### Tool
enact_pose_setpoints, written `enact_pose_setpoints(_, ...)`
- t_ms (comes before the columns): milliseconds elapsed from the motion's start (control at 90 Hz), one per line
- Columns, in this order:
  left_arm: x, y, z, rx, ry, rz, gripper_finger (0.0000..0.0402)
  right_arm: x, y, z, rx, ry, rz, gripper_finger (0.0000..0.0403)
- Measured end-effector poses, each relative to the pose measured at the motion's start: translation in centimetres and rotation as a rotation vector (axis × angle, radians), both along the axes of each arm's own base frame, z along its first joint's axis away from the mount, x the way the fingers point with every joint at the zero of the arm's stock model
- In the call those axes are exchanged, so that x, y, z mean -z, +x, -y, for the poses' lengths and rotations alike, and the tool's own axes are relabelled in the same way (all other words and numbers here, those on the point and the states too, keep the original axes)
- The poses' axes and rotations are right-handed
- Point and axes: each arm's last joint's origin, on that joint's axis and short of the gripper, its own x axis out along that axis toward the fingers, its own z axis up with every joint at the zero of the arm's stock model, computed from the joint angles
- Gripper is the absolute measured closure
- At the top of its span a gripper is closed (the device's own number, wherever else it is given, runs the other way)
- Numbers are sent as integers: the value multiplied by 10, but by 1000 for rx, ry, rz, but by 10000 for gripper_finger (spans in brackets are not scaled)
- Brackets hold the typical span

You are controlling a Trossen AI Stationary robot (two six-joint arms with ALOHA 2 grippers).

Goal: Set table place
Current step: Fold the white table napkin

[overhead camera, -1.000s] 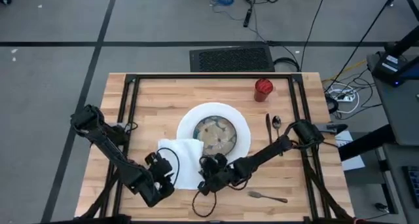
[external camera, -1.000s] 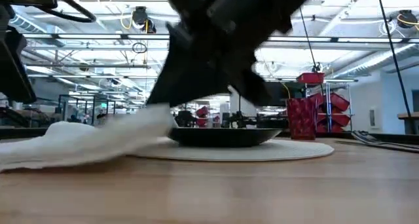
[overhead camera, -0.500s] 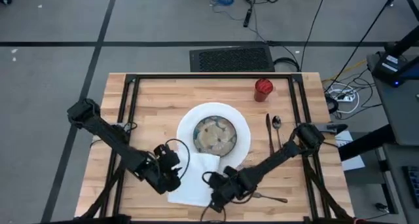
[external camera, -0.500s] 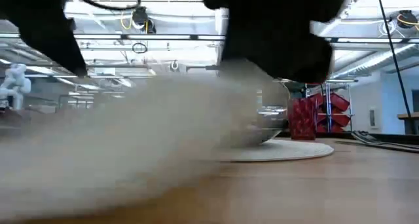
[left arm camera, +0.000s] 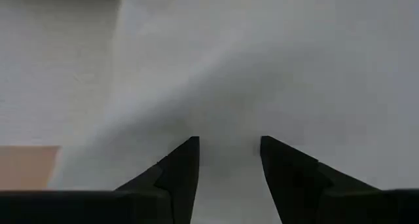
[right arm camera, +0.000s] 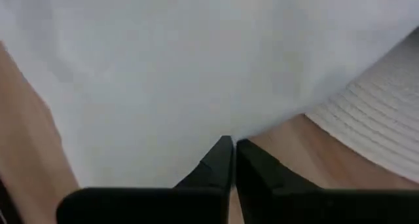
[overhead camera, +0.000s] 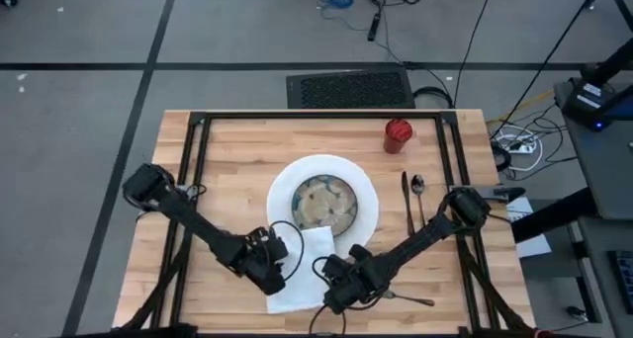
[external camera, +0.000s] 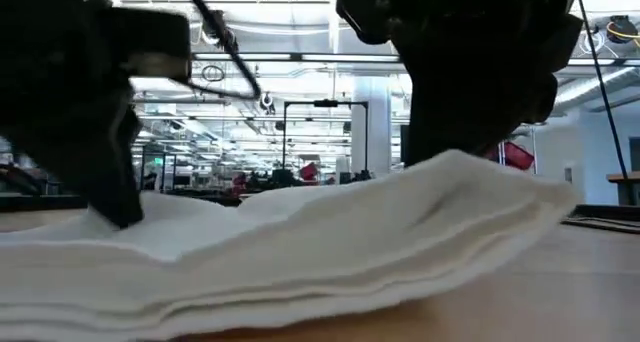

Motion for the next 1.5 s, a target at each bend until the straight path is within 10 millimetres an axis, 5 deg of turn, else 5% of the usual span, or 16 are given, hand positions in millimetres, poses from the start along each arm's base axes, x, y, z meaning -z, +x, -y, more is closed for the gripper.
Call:
enact_pose_setpoints(311, -8, -24, 31, 137, -173, -90, 253, 0, 0, 4, -28, -54, -4, 403)
enact_pose_setpoints(522, -50, -36, 37, 188, -184, 76, 253, -2, 8, 9, -144, -153, 41, 403)
enact_pose_setpoints(678, -81, -42, 13, 72, 16, 266, 253, -2, 20, 21, -263, -259, 73, 403)
enact_pose_setpoints(867, -84, -27, -26, -8, 104, 210, 253, -4, 20, 16, -478, -458, 75, 403)
enact_pose_setpoints(1156, -90, 14, -67, 272, 70, 254, 253, -10, 24, 5, -773, -718, 105, 403)
enact_pose_setpoints(1500, -95, 32, -100, 527, -46, 320, 248, -14, 17, -9, -1060, -1054, -10, 403)
